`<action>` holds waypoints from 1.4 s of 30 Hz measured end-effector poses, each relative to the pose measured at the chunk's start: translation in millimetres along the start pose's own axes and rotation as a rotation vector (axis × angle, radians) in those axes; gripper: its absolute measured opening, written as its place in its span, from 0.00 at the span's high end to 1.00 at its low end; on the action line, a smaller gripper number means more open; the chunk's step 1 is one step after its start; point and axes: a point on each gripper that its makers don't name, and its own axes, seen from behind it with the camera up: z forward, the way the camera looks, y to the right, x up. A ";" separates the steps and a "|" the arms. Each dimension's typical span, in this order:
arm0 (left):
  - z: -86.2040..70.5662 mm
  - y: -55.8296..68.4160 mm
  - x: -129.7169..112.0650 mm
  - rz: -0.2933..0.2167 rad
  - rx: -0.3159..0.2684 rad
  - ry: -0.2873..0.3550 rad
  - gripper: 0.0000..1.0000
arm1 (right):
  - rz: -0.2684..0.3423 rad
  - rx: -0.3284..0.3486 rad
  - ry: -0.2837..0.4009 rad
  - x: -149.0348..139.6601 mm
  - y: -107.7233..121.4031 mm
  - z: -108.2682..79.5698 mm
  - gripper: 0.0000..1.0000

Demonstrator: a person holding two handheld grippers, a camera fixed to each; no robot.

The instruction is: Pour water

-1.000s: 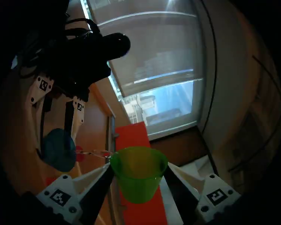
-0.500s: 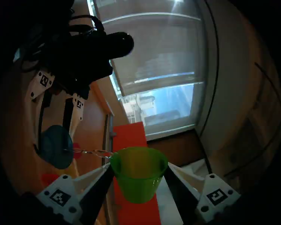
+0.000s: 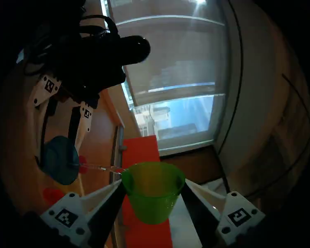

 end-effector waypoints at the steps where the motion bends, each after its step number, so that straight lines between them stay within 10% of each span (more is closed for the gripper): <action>1: 0.0 0.1 0.0 0.000 0.000 0.000 0.16 | -0.002 0.000 0.000 0.0 0.2 0.2 0.11; 42: -2.5 -1.1 2.4 -0.002 0.004 0.014 0.16 | -0.128 -0.006 0.011 8.6 7.2 2.4 0.11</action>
